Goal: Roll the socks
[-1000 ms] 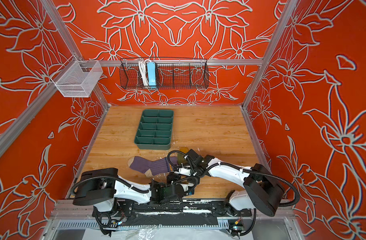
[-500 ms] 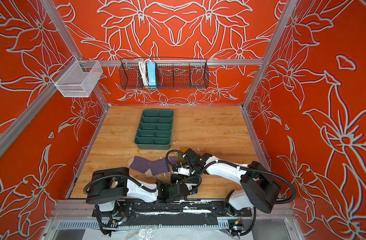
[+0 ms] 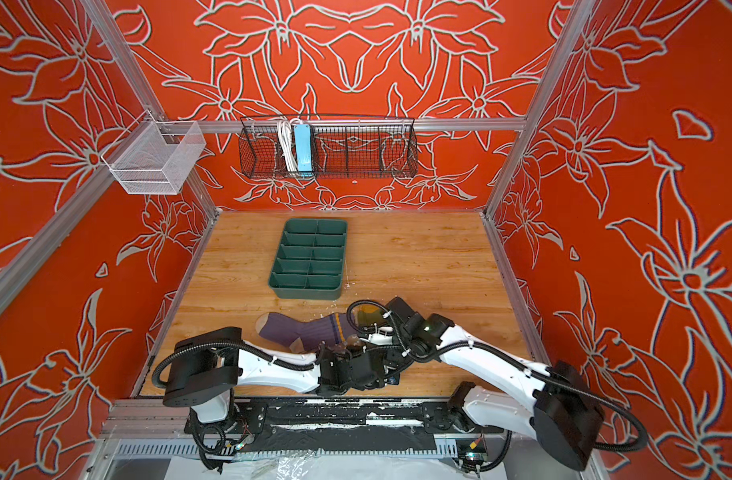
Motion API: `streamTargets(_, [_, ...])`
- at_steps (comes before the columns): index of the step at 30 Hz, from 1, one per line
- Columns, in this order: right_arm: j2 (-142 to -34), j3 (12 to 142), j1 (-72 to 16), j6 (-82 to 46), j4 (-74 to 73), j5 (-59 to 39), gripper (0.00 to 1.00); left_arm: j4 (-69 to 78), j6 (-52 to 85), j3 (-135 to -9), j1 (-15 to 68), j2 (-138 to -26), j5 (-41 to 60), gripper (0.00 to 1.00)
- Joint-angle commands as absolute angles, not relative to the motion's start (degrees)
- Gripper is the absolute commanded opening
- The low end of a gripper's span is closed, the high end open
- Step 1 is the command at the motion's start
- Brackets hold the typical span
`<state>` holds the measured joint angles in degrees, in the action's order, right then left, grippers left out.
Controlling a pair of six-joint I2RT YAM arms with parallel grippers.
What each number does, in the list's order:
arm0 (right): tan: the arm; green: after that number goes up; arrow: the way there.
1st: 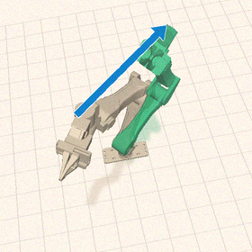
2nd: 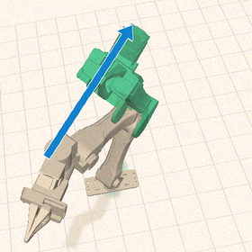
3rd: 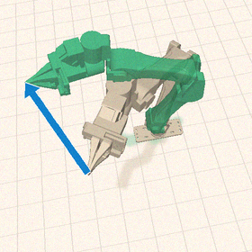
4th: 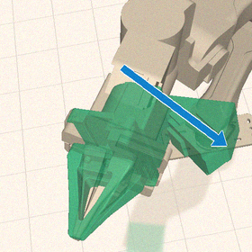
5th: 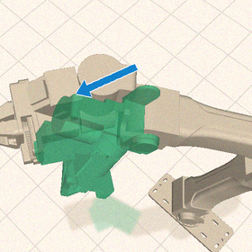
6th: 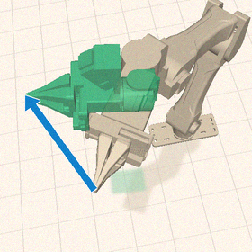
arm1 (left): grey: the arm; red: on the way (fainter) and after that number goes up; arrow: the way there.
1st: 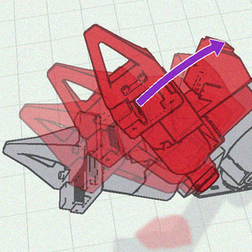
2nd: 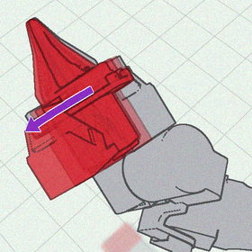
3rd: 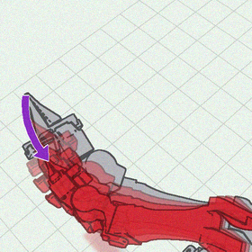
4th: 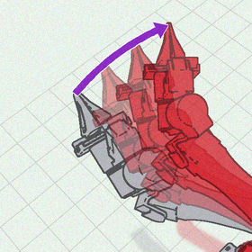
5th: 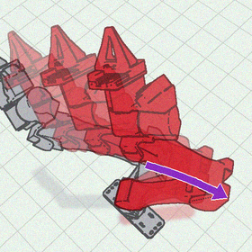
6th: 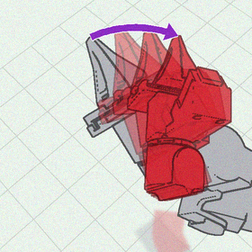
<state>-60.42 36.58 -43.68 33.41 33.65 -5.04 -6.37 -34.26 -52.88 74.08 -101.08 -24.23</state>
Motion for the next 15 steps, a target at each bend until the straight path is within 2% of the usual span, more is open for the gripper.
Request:
streamTargets(1, [-53.1,34.9,-38.8,36.8,37.7,-1.0,0.82,-16.0,-28.5,-54.9,71.1,-102.4,-17.3,0.00])
streamTargets(7, [-38.7,33.0,-28.4,41.9,27.3,8.2,0.84,-22.3,-26.2,-59.8,68.2,-104.3,-10.3,0.00])
streamTargets(12, [-31.8,33.1,-22.6,40.7,15.8,15.2,0.85,-31.3,-21.9,-66.5,61.8,-106.9,3.4,0.00])
streamTargets(15, [-27.9,36.9,-22.1,37.4,17.1,13.4,0.84,-37.0,-20.7,-71.4,58.7,-110.4,12.7,0.00])
